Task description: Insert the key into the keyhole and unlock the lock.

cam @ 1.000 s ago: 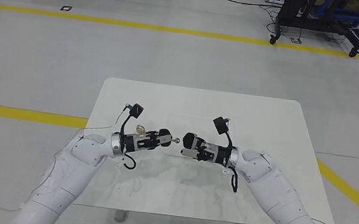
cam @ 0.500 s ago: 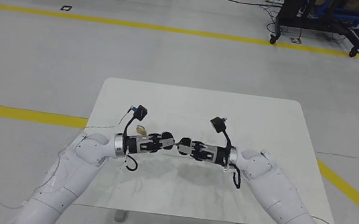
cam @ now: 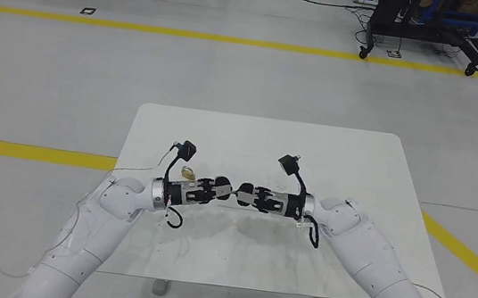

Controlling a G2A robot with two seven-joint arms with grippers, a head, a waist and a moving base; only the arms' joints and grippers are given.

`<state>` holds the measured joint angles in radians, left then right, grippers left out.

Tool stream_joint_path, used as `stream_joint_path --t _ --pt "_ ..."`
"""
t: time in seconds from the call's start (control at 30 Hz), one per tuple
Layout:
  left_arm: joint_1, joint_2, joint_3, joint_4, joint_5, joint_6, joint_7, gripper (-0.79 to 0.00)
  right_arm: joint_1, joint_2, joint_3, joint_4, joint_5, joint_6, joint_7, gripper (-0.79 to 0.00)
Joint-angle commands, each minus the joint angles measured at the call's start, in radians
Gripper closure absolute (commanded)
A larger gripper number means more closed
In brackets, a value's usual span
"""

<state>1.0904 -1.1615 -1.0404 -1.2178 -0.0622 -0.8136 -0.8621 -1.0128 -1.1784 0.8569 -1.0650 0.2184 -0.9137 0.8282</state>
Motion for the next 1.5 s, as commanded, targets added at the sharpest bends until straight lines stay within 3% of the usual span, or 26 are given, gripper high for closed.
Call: stream_joint_path --t 0.0,0.13,0.3,0.33,0.37,0.4,0.63,0.87,1.2,1.33,1.47 --pt "0.000 0.001 0.003 -0.001 -0.004 0.001 -0.003 0.000 0.003 -0.002 -0.006 0.004 0.007 -0.001 0.006 -0.065" --pt "-0.001 0.003 0.008 -0.002 -0.005 0.001 -0.004 0.000 0.009 -0.005 -0.016 0.011 0.026 -0.009 0.021 0.000" --pt "-0.002 0.004 0.014 -0.002 -0.003 0.001 0.001 0.000 0.015 -0.007 -0.022 0.024 0.037 -0.019 0.030 0.000" --pt "-0.002 0.005 0.013 -0.001 -0.007 0.003 0.009 -0.080 0.015 -0.007 -0.023 0.027 0.037 -0.023 0.030 0.000" --pt "-0.002 0.005 0.013 -0.001 -0.008 0.003 0.010 -0.634 0.015 -0.007 -0.023 0.028 0.038 -0.024 0.030 0.000" --pt "-0.003 0.006 0.012 0.000 -0.010 0.006 0.013 -0.785 0.015 -0.007 -0.023 0.030 0.037 -0.027 0.031 0.000" --pt "-0.002 0.012 -0.006 -0.005 0.043 0.000 0.058 -0.785 -0.010 0.012 0.035 0.043 0.035 -0.099 -0.023 0.000" --pt "0.020 0.025 -0.050 -0.034 0.147 -0.006 0.137 -0.785 -0.136 0.071 0.232 -0.067 0.009 -0.099 -0.057 0.000" --pt "0.019 0.026 -0.052 -0.045 0.172 -0.002 0.140 -0.785 -0.144 0.073 0.239 -0.076 0.004 -0.099 -0.057 0.000" --pt "0.062 0.044 -0.126 -0.142 0.575 0.045 0.300 -0.785 -0.144 0.073 0.239 -0.076 0.004 -0.099 -0.057 0.000" --pt "0.106 0.067 -0.210 -0.188 0.856 0.089 0.404 -0.785 -0.144 0.073 0.239 -0.076 0.004 -0.099 -0.057 0.000"
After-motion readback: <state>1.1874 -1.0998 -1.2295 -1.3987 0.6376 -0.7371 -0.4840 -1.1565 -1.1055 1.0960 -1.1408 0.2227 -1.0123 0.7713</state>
